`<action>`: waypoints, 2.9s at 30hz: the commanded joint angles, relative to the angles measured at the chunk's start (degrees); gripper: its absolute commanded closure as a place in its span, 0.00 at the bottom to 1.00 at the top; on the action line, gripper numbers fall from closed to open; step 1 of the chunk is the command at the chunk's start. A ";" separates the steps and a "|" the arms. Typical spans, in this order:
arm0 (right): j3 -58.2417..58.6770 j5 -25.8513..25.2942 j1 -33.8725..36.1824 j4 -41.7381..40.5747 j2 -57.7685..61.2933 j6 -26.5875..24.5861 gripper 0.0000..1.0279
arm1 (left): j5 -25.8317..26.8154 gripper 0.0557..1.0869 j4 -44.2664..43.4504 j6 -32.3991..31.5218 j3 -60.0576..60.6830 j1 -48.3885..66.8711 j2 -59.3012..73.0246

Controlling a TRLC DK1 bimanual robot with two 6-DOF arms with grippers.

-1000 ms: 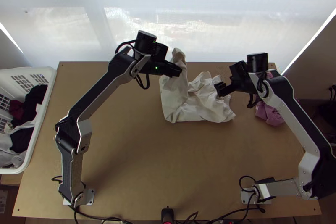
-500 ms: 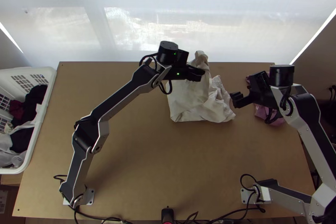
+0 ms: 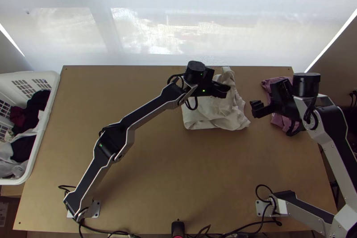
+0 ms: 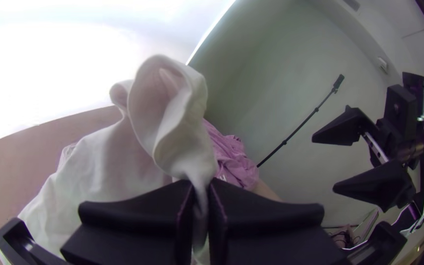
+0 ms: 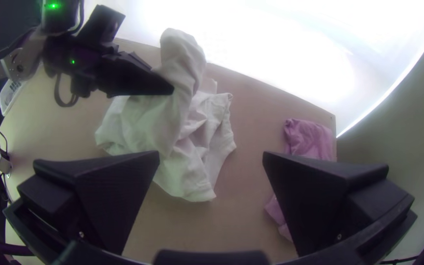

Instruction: Fold the t-shirt

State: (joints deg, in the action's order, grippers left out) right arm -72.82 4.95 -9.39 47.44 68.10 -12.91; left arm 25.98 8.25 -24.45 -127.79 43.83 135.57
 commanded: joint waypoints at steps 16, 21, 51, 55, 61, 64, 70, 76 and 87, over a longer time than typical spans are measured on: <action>0.31 -0.73 0.33 0.90 -1.74 0.51 0.05 | 0.83 0.27 5.81 -2.27 -0.80 -2.96 -3.20; 0.31 -0.73 0.33 0.72 -3.06 0.69 0.05 | 2.06 0.18 18.03 3.44 1.66 -7.45 -9.71; 5.84 -0.73 0.16 2.04 -9.56 0.95 0.05 | -6.82 0.12 22.86 26.38 30.49 -5.78 -10.41; 6.99 -0.73 -0.98 1.25 -8.77 0.16 0.05 | -6.82 0.12 24.09 27.08 32.95 -6.66 -12.96; 7.95 -0.82 -5.91 -2.70 -3.85 -2.30 0.05 | -6.82 0.12 26.03 25.94 33.39 -6.66 -16.92; 7.95 -0.73 -8.01 -6.57 0.55 -3.09 0.05 | -6.47 0.12 27.08 24.27 31.99 -6.57 -19.55; 6.99 1.29 -10.30 -15.54 11.71 -4.32 0.05 | -5.23 0.12 30.42 20.23 23.11 -7.89 -21.49; 6.37 3.84 -11.79 -22.66 23.49 -4.32 0.05 | -7.61 0.12 27.26 17.94 17.13 -9.64 -14.19; 17.53 6.21 -11.53 -27.40 24.89 -3.18 0.05 | -11.91 0.12 27.96 21.02 15.64 -8.59 -4.79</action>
State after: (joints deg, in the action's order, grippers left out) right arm -61.82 9.91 -20.95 22.83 92.14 -16.73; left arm 15.77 35.59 -4.43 -110.80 35.29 126.50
